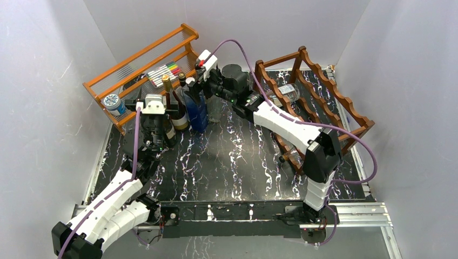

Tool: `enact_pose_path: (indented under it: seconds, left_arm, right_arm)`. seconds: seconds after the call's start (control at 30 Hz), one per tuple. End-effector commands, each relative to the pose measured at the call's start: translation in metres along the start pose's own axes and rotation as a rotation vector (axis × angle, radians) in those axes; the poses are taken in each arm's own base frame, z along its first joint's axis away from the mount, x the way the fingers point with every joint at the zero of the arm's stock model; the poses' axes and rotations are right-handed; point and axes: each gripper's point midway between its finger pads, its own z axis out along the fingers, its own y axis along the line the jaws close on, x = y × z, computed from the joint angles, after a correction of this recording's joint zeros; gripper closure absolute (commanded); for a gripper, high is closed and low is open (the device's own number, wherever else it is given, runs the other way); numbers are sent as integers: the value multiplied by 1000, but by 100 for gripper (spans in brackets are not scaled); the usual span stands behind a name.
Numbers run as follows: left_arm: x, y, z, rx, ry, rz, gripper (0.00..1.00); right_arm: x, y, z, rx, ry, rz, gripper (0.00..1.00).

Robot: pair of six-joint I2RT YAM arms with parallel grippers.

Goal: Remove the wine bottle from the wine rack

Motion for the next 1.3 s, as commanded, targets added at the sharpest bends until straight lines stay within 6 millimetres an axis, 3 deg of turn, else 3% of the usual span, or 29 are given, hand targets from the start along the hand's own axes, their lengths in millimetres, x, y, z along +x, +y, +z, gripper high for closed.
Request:
enact_pose_path:
  seconds: [0.0, 0.1, 0.17, 0.3, 0.4, 0.53, 0.6, 0.7, 0.8, 0.93, 1.13, 1.27]
  left_arm:
    - [-11, 6, 1, -19, -38, -15, 2]
    - [-11, 1, 3, 8, -32, -25, 2]
    - [-11, -4, 4, 32, -23, -42, 2]
    - [-12, -15, 6, 81, -1, -93, 2]
    - [-14, -24, 8, 119, 25, -133, 2]
    - [-16, -39, 10, 189, 109, -205, 2]
    - [-27, -45, 11, 230, 154, -261, 2]
    - [-47, -51, 9, 288, 219, -345, 2]
    - [-72, -48, 3, 321, 242, -410, 2]
    - [-101, -31, -1, 301, 206, -438, 2]
    - [-114, -9, -4, 242, 184, -419, 2]
    - [-114, -4, -5, 217, 178, -413, 2]
  right_arm:
    - [-82, -11, -48, 73, -106, -34, 2]
    - [-86, -22, -78, 163, -85, -20, 2]
    - [-76, -39, -102, 293, -48, 3, 2]
    - [-62, -85, -173, 646, 17, 24, 2]
    - [-61, -90, -224, 741, 50, 19, 2]
    - [-75, -96, -292, 871, 11, 53, 2]
    - [-86, -94, -328, 912, -27, 96, 2]
    - [-99, -88, -364, 922, -41, 134, 2]
    - [-106, -81, -388, 912, -50, 164, 2]
    - [-121, -75, -405, 878, -109, 179, 2]
    - [-138, -78, -416, 898, -149, 168, 2]
    - [-139, -73, -413, 856, -154, 156, 2]
